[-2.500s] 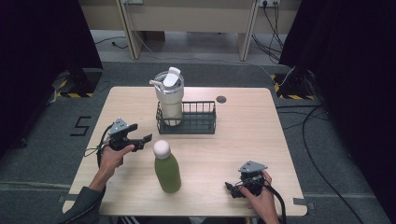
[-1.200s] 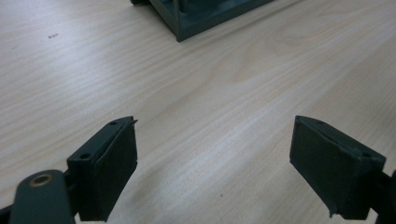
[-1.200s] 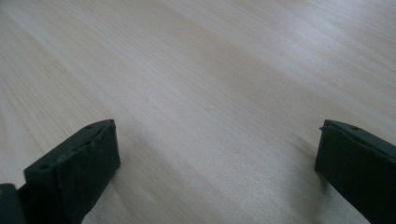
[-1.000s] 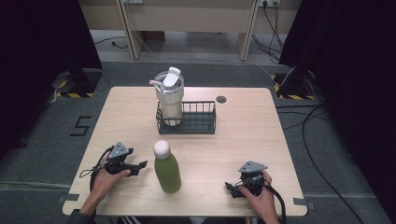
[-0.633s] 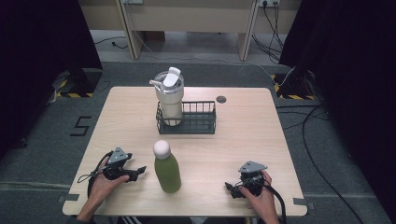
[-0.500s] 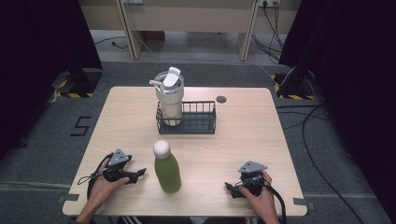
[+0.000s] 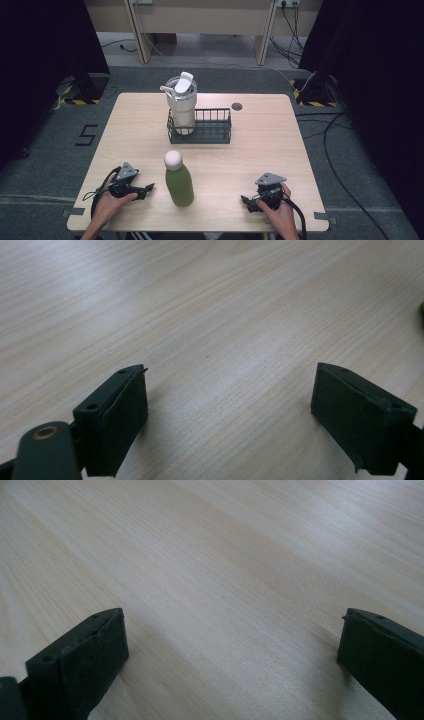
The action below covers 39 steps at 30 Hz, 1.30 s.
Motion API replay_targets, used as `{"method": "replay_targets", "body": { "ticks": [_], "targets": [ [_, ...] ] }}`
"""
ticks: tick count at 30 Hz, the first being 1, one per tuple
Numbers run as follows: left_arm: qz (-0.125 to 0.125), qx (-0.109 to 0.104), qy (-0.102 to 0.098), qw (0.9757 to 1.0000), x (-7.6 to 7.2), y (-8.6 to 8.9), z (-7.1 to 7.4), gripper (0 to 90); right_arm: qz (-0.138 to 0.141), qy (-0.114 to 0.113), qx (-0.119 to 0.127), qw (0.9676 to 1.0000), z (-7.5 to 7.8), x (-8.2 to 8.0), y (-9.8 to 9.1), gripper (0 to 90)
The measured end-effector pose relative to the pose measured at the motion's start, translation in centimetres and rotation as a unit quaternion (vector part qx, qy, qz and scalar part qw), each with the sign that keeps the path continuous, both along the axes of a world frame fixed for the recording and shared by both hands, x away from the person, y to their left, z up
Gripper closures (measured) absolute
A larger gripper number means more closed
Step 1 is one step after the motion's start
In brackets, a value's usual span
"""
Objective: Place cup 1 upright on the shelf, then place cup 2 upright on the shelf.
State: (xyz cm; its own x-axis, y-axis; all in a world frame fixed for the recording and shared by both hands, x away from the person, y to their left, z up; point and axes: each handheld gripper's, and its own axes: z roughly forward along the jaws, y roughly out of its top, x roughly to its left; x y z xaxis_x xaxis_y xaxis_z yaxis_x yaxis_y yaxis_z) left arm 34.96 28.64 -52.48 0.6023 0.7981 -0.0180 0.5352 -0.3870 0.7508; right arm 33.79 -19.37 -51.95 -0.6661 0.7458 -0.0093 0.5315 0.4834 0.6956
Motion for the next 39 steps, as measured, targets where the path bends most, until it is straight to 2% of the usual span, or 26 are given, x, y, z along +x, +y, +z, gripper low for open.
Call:
{"method": "replay_targets", "body": {
  "ticks": [9, 12, 15, 17, 19, 21, 25, 32, 37, 39],
  "targets": [
    [-0.001, 0.000, 0.000, 1.0000, 0.0, 0.0, 0.0, 14.3, 0.000, -0.001, 0.000, 1.0000, 0.0, 0.0, 0.0, 0.7],
    [-0.001, 0.000, 0.000, 1.0000, 0.0, 0.0, 0.0, 14.2, 0.000, -0.003, 0.002, 1.0000, 0.1, -0.2, 0.1, 4.2],
    [-0.001, 0.000, 0.000, 1.0000, 0.0, 0.0, 0.0, 14.2, 0.006, -0.018, 0.015, 0.9997, 0.2, -0.5, 0.1, 20.8],
    [-0.001, 0.000, 0.000, 1.0000, 0.0, 0.0, 0.0, 14.2, 0.009, -0.030, 0.014, 0.9994, 0.4, -0.6, 0.2, 13.7],
    [-0.001, 0.000, 0.000, 1.0000, 0.0, 0.0, 0.0, 14.2, 0.014, -0.041, 0.019, 0.9989, 0.7, -0.8, 0.3, 18.6],
    [-0.001, 0.000, 0.000, 1.0000, 0.0, 0.0, 0.0, 14.2, 0.017, -0.050, 0.037, 0.9979, 1.1, -1.0, 0.4, 14.1],
    [-0.001, 0.000, 0.000, 1.0000, 0.0, 0.0, 0.0, 14.2, 0.030, -0.073, 0.058, 0.9952, 1.9, -1.6, 1.0, 15.8],
    [-0.001, 0.000, 0.000, 1.0000, 0.0, 0.0, 0.0, 14.2, 0.063, -0.080, 0.081, 0.9915, 2.5, -2.1, 2.7, 15.7],
    [-0.001, 0.000, 0.000, 1.0000, 0.0, 0.0, 0.0, 14.2, 0.085, -0.095, 0.111, 0.9857, 3.2, -2.5, 3.7, 16.2],
    [-0.001, 0.000, 0.000, 1.0000, 0.0, 0.0, 0.0, 14.2, 0.092, -0.094, 0.117, 0.9844, 3.2, -2.5, 4.2, 16.2]
  ]
}}
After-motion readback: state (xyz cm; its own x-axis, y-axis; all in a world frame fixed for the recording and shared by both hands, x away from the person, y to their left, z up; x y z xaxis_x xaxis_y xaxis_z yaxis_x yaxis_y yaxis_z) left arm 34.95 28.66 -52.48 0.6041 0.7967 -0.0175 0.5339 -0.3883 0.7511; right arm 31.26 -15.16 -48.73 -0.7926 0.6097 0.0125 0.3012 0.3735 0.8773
